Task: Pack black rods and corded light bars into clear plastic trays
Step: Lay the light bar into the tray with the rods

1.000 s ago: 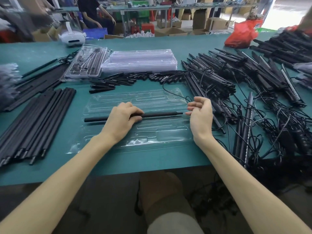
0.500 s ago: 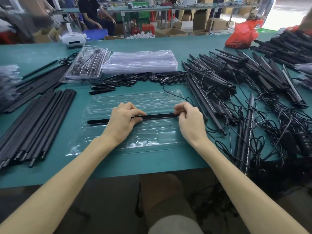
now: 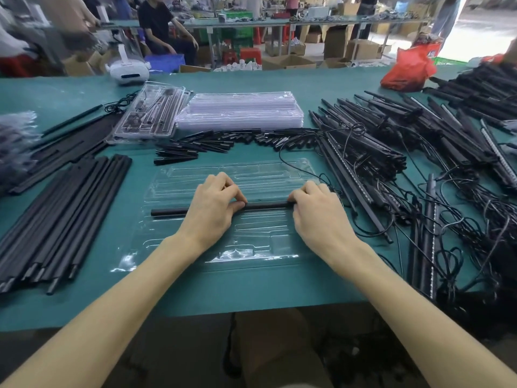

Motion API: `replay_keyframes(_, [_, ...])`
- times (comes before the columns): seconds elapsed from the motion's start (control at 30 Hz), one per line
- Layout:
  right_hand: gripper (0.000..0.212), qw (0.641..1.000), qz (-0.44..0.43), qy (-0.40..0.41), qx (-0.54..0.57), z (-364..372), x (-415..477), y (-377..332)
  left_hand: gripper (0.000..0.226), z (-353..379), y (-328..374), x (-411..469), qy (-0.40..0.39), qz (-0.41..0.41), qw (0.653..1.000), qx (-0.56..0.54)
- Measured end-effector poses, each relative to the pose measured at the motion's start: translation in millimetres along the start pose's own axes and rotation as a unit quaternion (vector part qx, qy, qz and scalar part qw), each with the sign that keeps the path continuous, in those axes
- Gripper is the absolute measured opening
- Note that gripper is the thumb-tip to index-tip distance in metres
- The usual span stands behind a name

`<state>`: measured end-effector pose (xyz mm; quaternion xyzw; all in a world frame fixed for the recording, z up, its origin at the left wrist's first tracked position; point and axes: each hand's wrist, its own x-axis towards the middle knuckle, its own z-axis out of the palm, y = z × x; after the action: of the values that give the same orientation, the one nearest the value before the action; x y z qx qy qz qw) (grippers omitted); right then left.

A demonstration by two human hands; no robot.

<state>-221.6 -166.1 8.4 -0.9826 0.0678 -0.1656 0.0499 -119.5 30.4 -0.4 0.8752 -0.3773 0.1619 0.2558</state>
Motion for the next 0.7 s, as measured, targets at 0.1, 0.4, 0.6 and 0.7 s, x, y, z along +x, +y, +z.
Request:
replay_keyframes(0.1, [0.028, 1.000, 0.004, 0.004, 0.025, -3.3, 23.8, 1.7, 0.002, 3.1, 0.0, -1.6, 0.013, 0.020, 1.000, 0.008])
replay_keyframes(0.4, [0.036, 0.999, 0.029, 0.031, 0.001, 39.4, 144.8, -6.6, 0.015, 6.6, -4.4, -2.0, 0.024, -0.027, 0.999, -0.021])
replay_keyframes(0.6, [0.038, 0.991, 0.049, -0.016, -0.127, 55.5, 180.8, -5.6, 0.016, 7.6, -4.8, -1.9, 0.013, -0.035, 0.999, -0.031])
replay_keyframes(0.7, [0.048, 0.984, 0.038, -0.034, -0.170, 54.5, 187.2, -6.4, 0.016, 6.9, -7.1, -3.0, 0.014, -0.037, 0.999, -0.036])
